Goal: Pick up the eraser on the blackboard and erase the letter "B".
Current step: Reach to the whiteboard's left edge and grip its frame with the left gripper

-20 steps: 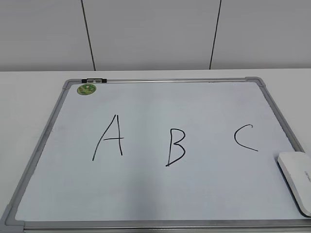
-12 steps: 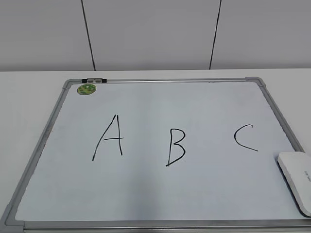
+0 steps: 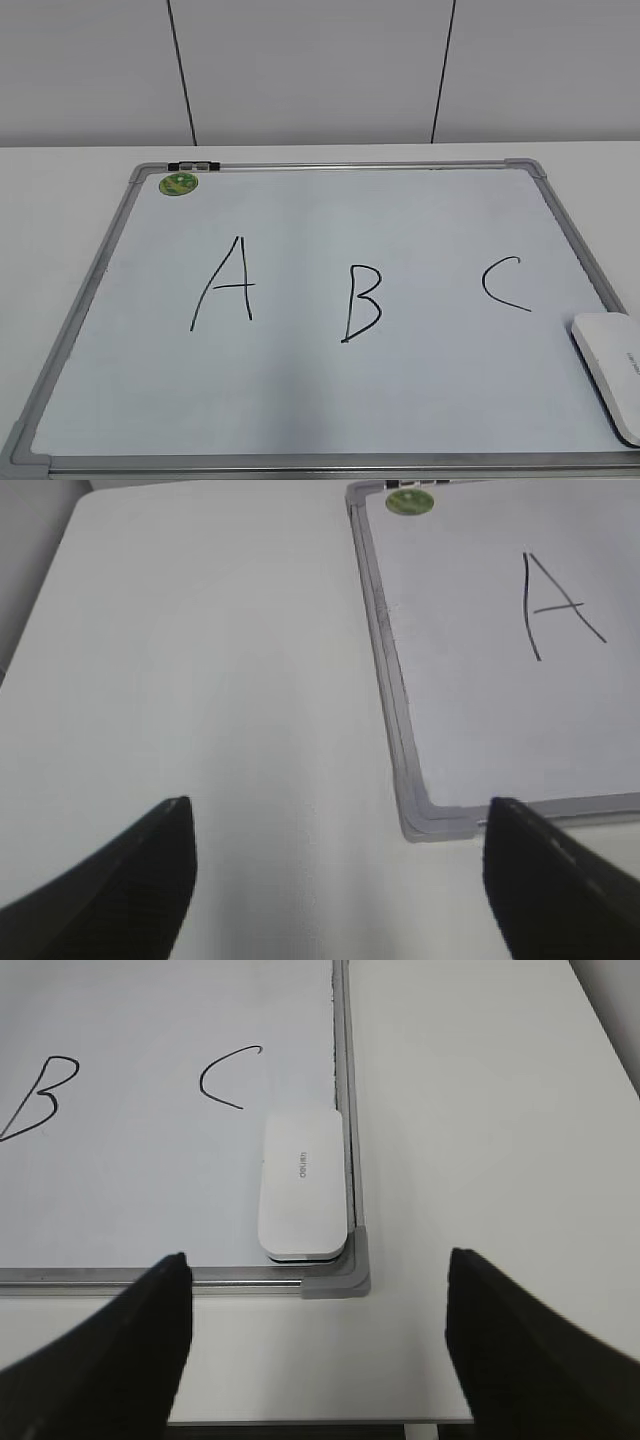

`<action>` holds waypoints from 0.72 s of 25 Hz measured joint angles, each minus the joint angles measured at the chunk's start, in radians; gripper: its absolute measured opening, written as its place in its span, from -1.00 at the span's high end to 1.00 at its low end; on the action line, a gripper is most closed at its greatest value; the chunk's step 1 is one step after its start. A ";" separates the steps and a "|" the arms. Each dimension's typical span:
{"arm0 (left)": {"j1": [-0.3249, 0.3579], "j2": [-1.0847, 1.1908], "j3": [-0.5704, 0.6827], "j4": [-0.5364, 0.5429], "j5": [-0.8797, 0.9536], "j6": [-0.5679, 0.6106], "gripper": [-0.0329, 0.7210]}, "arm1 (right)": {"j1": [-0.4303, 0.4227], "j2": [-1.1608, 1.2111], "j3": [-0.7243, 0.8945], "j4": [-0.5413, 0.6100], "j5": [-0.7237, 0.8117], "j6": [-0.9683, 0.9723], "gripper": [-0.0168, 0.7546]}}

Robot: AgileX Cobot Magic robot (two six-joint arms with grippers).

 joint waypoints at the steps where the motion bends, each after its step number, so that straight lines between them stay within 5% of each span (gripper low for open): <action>1: 0.000 0.019 0.000 0.000 0.000 0.000 -0.89 | 0.000 0.000 0.000 0.000 0.000 0.000 -0.56; 18: 0.000 0.665 -0.085 -0.048 -0.315 0.000 -0.85 | 0.000 0.000 0.000 0.000 0.000 0.000 -0.56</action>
